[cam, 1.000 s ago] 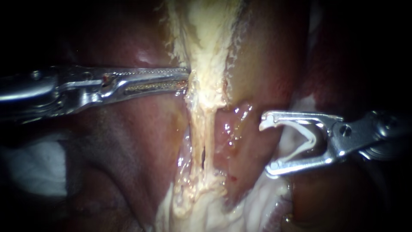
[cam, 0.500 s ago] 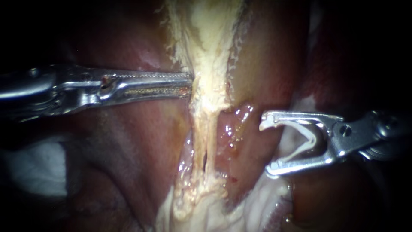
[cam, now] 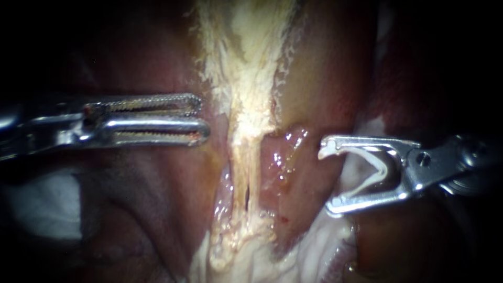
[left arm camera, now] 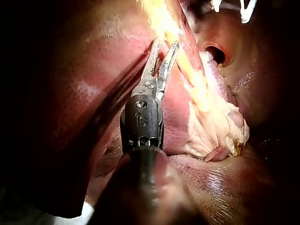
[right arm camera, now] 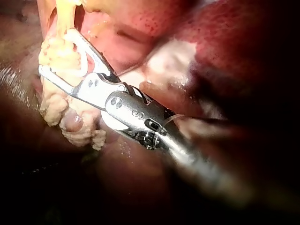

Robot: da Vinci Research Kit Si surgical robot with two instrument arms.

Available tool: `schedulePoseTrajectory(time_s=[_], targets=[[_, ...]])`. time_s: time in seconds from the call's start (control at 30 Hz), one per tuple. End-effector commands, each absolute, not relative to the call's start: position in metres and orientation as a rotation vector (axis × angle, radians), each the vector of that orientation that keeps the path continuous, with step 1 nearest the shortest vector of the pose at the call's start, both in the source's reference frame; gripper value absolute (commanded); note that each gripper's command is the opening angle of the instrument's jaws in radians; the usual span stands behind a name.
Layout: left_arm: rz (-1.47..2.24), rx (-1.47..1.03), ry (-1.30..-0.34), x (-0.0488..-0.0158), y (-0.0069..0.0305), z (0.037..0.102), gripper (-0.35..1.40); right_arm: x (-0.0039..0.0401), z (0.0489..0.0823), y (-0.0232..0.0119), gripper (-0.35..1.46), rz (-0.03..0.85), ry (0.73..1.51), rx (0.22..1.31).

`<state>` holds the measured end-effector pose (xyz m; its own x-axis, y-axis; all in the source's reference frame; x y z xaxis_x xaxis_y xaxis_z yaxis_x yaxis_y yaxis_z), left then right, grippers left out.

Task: Grabbing gallbladder

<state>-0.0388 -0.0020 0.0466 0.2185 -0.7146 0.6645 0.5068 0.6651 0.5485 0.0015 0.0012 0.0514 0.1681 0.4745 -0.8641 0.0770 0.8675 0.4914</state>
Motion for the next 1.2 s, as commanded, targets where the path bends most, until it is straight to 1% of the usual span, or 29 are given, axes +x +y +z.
schedulePoseTrajectory(time_s=[0.03, 0.23, 0.37, 0.47, 0.5, 0.93, 1.2], targets=[[-0.858, 0.229, -1.049, -0.0388, -0.0021, 0.0461, 0.25, 0.0015, 0.0514, 0.0012, 0.56, 0.298, 1.387, 0.481], [-0.87, 0.219, -1.042, -0.0396, -0.0033, 0.0437, 0.29, 0.0015, 0.0515, 0.0013, 0.56, 0.298, 1.387, 0.481], [-0.875, 0.214, -1.041, -0.0409, -0.004, 0.0426, 0.35, 0.0015, 0.0515, 0.0013, 0.56, 0.299, 1.387, 0.481], [-0.878, 0.211, -1.036, -0.0421, -0.0042, 0.0423, 0.46, 0.0016, 0.0515, 0.0013, 0.56, 0.299, 1.387, 0.481], [-0.88, 0.209, -1.039, -0.0425, -0.0043, 0.0423, 0.46, 0.0016, 0.0515, 0.0013, 0.56, 0.299, 1.387, 0.481], [-0.885, 0.183, -1.041, -0.047, -0.0046, 0.0459, 0.52, 0.0016, 0.0514, 0.0013, 0.56, 0.299, 1.387, 0.481], [-0.885, 0.176, -1.037, -0.0478, -0.0043, 0.0476, 0.52, 0.0016, 0.0514, 0.0013, 0.56, 0.299, 1.387, 0.481]])
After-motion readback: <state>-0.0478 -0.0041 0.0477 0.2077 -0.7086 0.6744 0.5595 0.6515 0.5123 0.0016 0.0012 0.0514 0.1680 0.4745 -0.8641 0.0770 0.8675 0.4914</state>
